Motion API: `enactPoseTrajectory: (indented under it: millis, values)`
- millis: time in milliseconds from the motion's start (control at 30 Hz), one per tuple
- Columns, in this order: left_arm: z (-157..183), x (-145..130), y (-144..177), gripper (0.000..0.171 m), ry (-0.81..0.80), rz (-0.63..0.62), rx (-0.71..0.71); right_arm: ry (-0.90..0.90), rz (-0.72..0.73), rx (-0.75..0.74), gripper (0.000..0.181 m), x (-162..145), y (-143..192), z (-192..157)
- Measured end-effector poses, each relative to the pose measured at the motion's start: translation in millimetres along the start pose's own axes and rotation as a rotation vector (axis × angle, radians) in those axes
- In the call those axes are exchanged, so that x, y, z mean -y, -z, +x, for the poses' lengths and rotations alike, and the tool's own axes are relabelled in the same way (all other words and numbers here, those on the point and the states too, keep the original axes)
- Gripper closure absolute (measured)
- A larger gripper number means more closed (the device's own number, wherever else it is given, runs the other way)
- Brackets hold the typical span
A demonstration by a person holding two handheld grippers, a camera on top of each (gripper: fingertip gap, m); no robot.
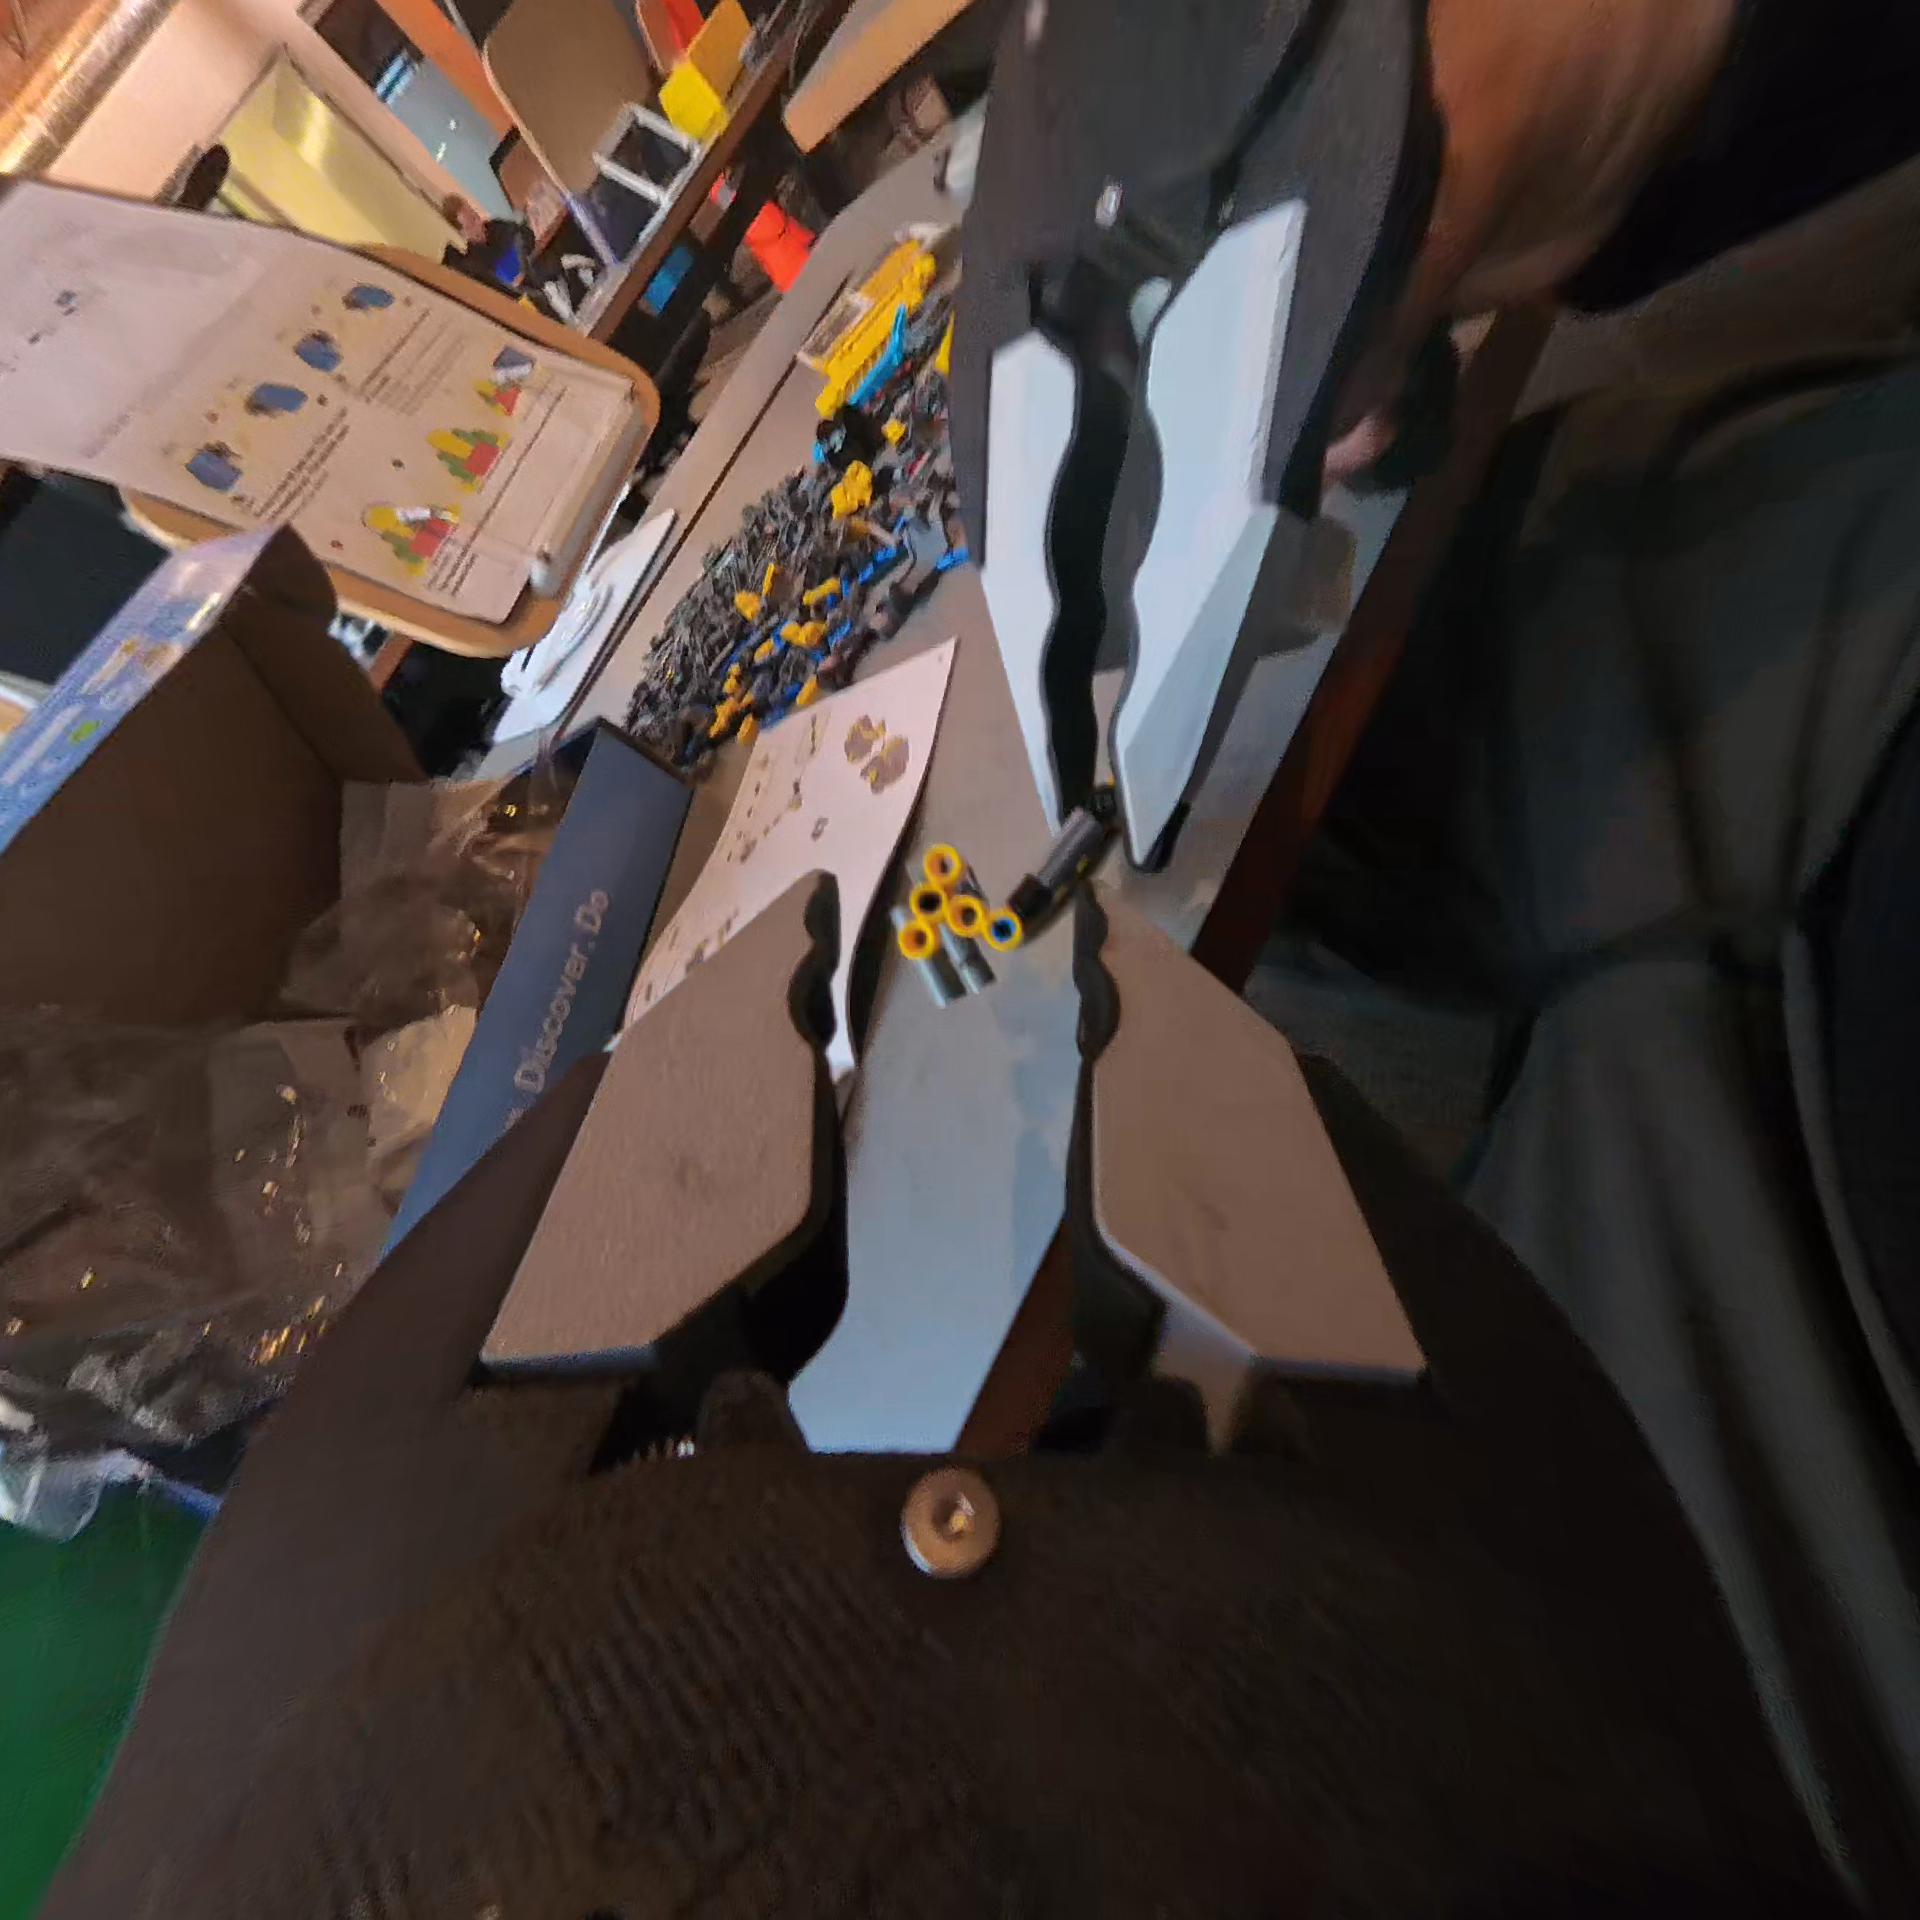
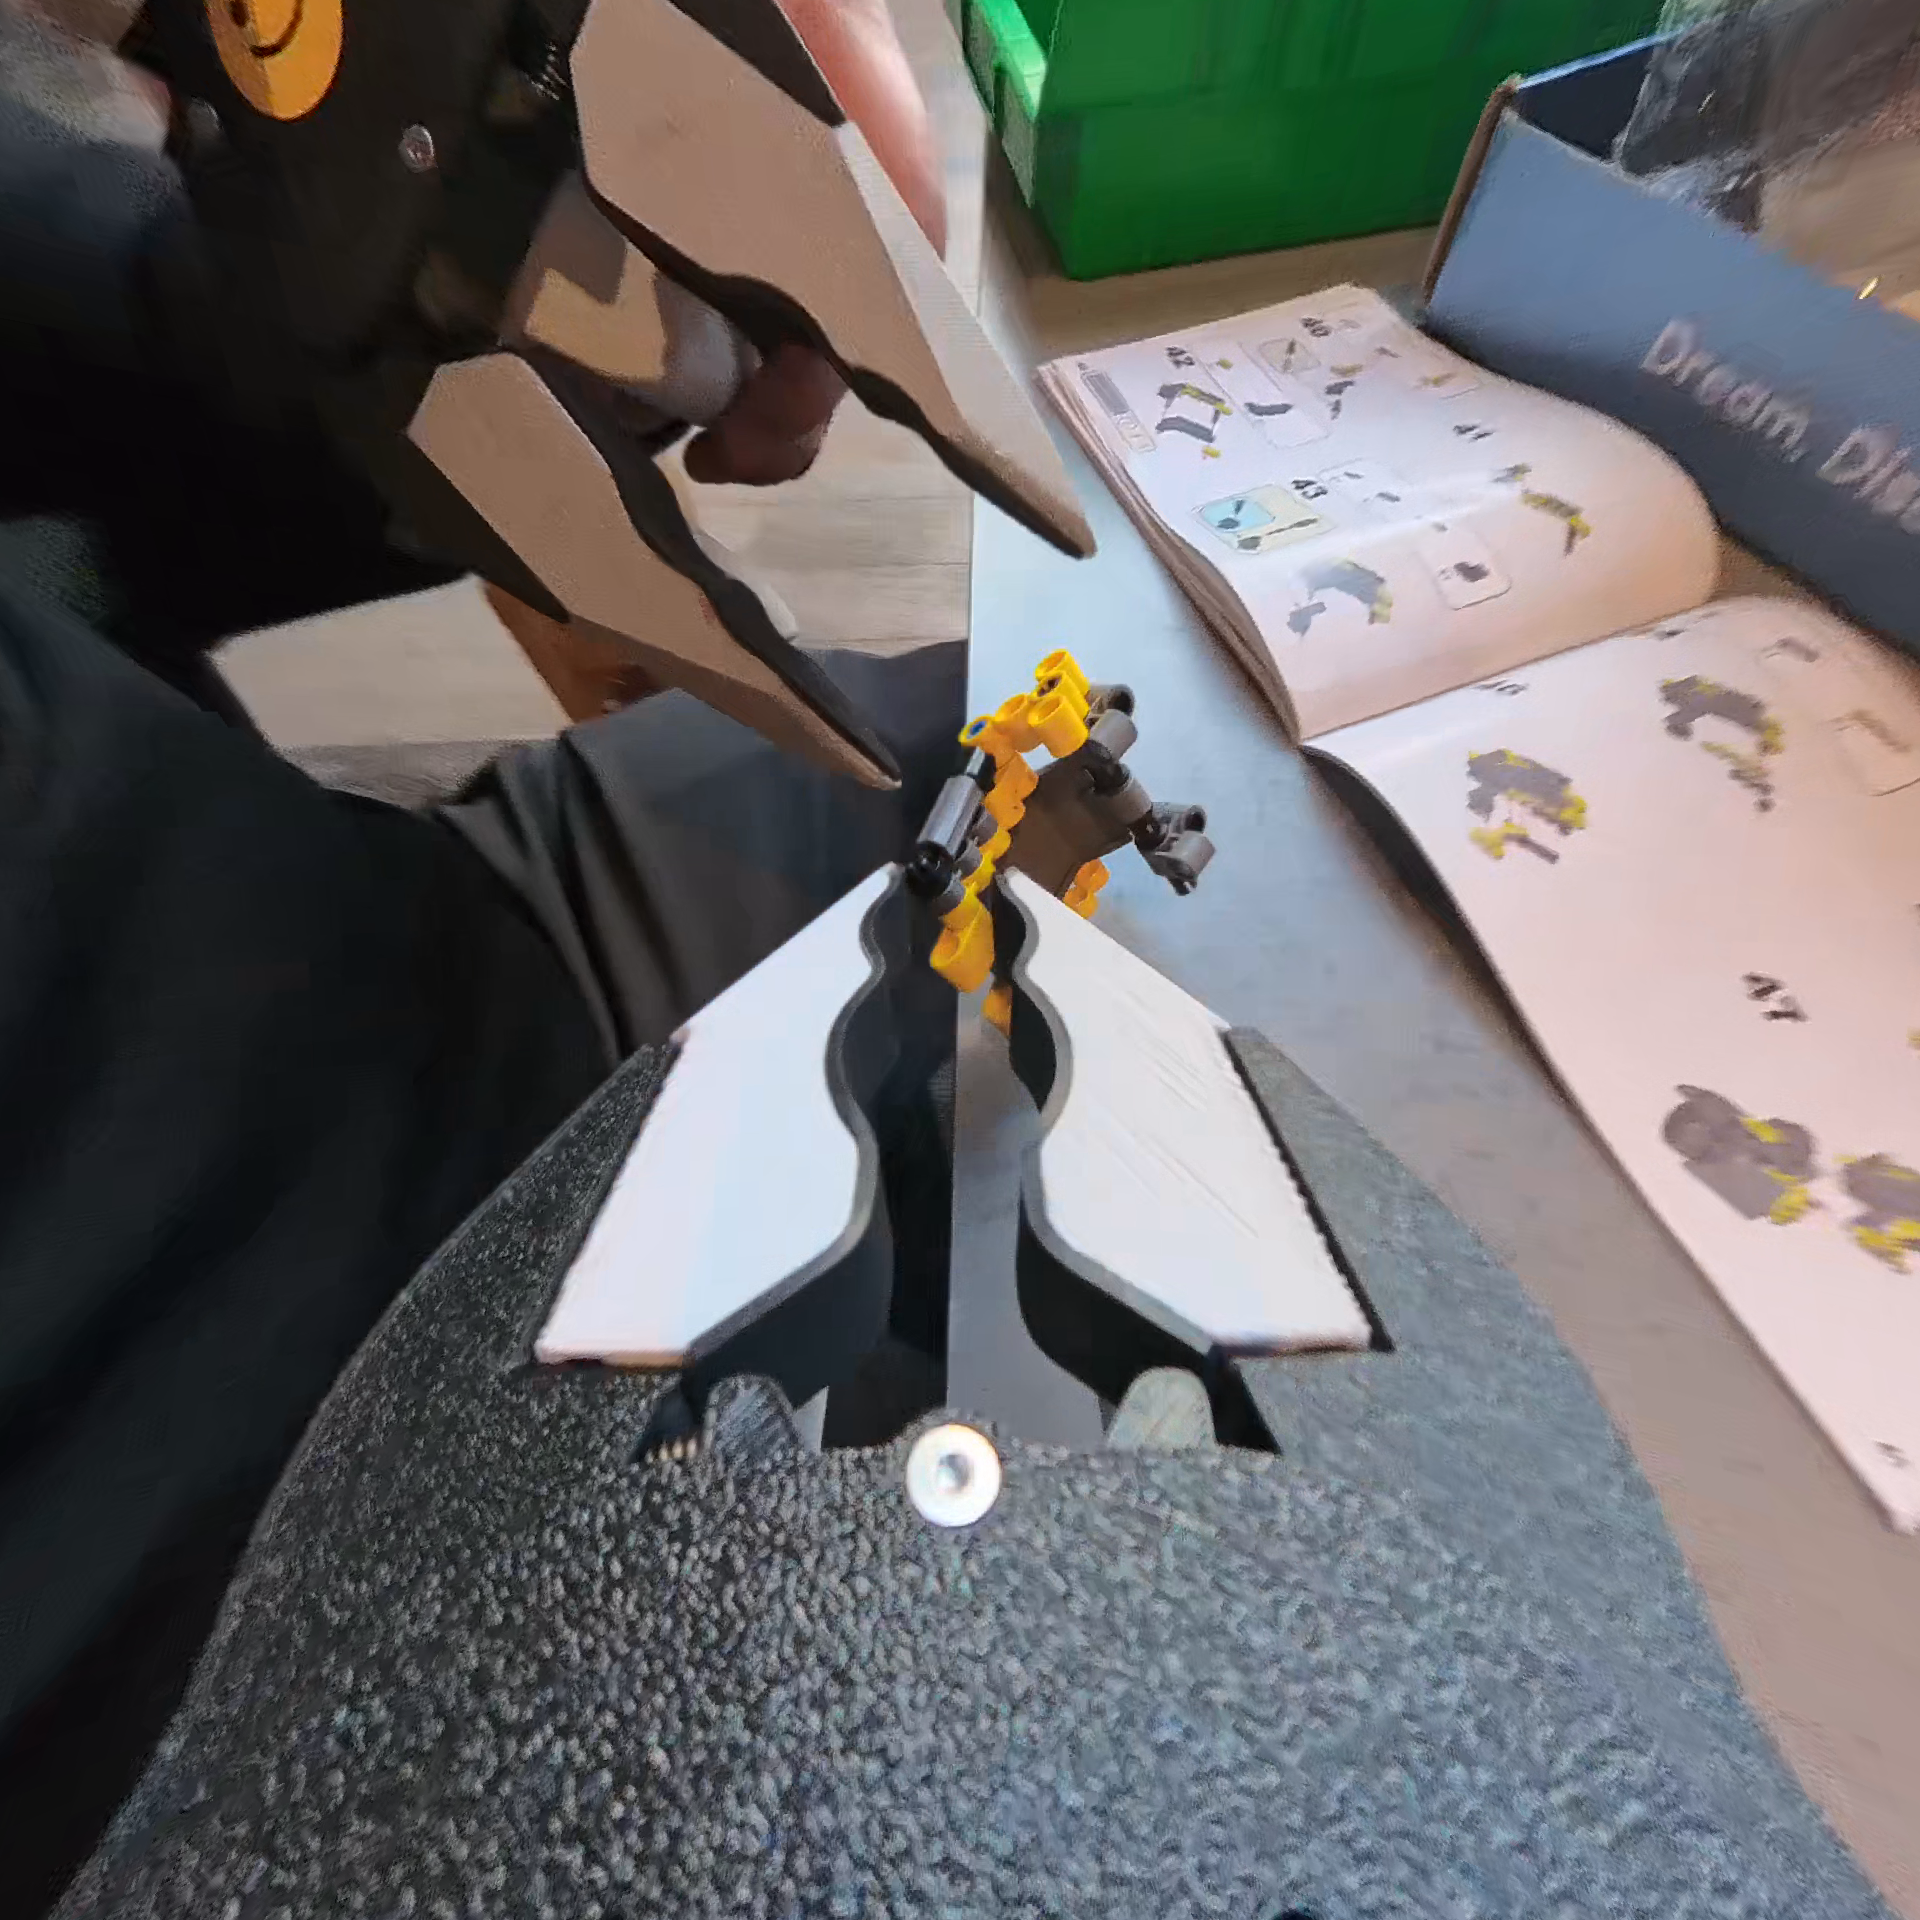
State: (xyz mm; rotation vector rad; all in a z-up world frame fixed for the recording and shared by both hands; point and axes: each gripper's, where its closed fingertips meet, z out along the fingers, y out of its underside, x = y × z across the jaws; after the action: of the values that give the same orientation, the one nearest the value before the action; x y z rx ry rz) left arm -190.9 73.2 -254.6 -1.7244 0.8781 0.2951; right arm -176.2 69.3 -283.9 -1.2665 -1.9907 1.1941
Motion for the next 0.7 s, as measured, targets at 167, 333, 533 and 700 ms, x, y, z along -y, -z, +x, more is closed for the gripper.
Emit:
enactPoseTrajectory:
  millis: [167,333,533,700]
  values:
    - [12.0,13.1,-9.6,0.138,-0.053,0.022,-0.179,-0.138,-0.009,0.105,0.167,-6.6,4.1,3.0]
    - [26.5,-4.7,-18.9,0.143,-0.102,-0.073,-0.338,-0.269,-0.020,0.225,0.167,-9.2,6.4,0.1]
    - [24.7,-7.2,-31.7,0.166,-0.035,-0.078,-0.438,-0.297,-0.039,0.219,0.166,-12.4,5.0,8.2]
    - [22.9,-9.5,-37.5,0.167,0.077,-0.146,-0.526,-0.240,-0.060,0.102,0.165,-18.0,7.5,20.7]
